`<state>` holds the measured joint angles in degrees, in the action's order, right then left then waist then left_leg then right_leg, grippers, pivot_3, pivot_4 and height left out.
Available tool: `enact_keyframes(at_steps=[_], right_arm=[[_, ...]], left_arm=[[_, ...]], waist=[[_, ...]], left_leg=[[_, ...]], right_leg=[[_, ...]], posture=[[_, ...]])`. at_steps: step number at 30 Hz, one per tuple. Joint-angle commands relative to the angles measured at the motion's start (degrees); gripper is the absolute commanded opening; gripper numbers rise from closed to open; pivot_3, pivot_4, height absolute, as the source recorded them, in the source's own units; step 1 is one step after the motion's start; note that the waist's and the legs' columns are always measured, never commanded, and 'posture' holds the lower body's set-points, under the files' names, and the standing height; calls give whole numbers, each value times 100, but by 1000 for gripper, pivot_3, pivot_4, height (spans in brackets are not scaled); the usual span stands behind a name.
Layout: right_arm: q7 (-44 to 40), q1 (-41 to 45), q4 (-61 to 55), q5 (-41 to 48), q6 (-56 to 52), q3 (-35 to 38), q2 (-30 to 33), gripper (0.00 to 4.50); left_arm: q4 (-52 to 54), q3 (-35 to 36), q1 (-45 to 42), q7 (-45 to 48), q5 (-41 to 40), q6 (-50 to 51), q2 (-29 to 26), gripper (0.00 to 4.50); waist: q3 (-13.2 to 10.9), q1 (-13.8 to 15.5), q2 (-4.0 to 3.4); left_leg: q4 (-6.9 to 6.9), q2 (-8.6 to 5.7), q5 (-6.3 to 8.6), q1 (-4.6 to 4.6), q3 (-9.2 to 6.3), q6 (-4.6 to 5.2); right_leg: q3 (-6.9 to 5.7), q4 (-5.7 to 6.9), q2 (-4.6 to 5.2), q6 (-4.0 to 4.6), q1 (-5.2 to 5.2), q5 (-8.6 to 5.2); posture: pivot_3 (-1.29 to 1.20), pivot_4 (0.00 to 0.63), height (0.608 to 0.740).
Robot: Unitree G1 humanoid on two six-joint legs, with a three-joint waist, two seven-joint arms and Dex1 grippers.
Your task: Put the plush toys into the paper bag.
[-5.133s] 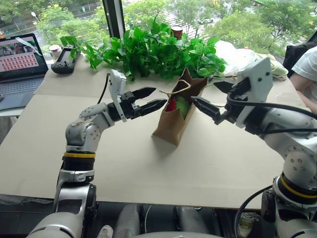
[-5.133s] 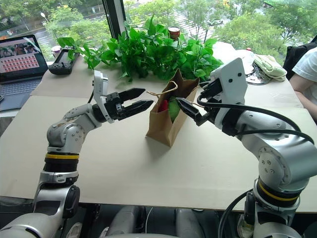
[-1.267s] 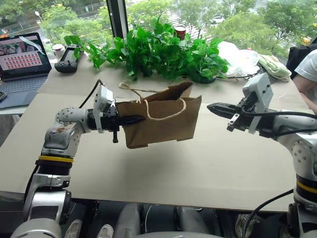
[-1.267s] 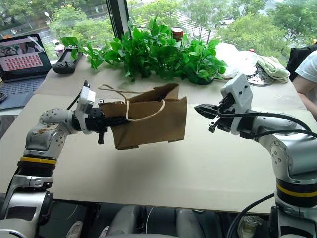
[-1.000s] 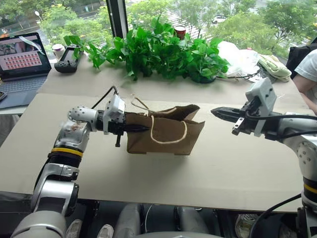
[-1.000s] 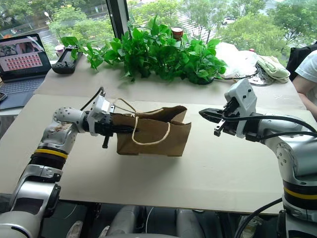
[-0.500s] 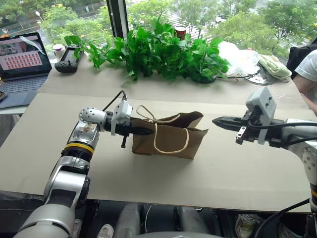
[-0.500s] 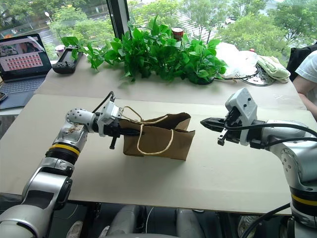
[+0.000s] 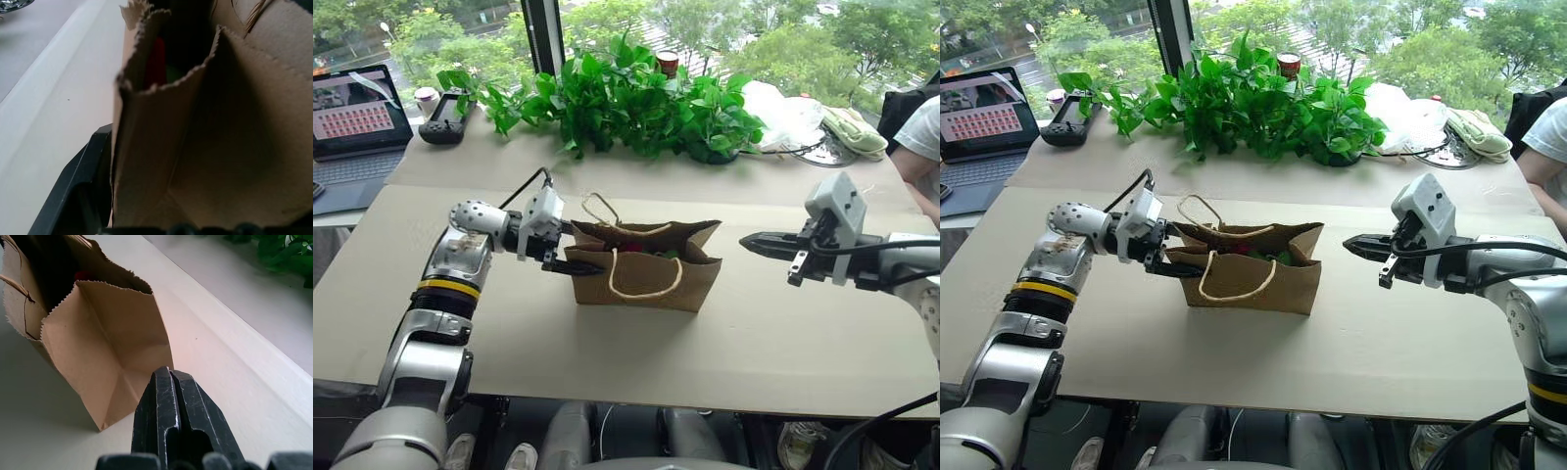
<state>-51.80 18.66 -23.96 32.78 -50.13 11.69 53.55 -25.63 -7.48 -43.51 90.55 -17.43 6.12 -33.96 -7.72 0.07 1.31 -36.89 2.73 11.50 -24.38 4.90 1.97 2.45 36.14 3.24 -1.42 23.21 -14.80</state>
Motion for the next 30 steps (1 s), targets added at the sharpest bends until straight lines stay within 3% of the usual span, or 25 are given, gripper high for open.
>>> enact_keyframes(at_steps=[1,4,7,12,30], right_arm=[[-27,44,-108,14,163,144,158,0],[-41,60,-133,43,142,164,193,0],[-130,73,-149,89,141,191,296,0],[-393,86,-188,314,196,269,320,0],[-440,257,-43,279,335,-5,286,0]], left_arm=[[968,331,124,-129,-394,810,-391,3327],[1528,512,228,-269,-661,1453,-669,3327],[2162,888,395,-249,-1104,2328,-1309,3327],[2067,1175,387,-211,-1344,2730,-1805,3327],[1896,1260,231,-319,-1494,2843,-1887,3327]], waist=[[0,-5,0],[0,-20,0],[0,-45,0],[0,-71,-1],[0,-56,-1]], left_leg=[[0,0,0,1,0,0],[-1,6,0,2,0,0],[-1,8,0,4,0,0],[0,8,0,11,2,0],[-1,4,0,9,8,0]], right_leg=[[0,0,0,0,-1,0],[0,4,0,0,0,0],[0,4,-1,0,-1,0],[0,5,-1,0,-5,-1],[1,6,-1,1,-1,-1]], posture=[[0,150,740],[0,150,740],[0,150,740],[0,150,740],[0,150,740]])
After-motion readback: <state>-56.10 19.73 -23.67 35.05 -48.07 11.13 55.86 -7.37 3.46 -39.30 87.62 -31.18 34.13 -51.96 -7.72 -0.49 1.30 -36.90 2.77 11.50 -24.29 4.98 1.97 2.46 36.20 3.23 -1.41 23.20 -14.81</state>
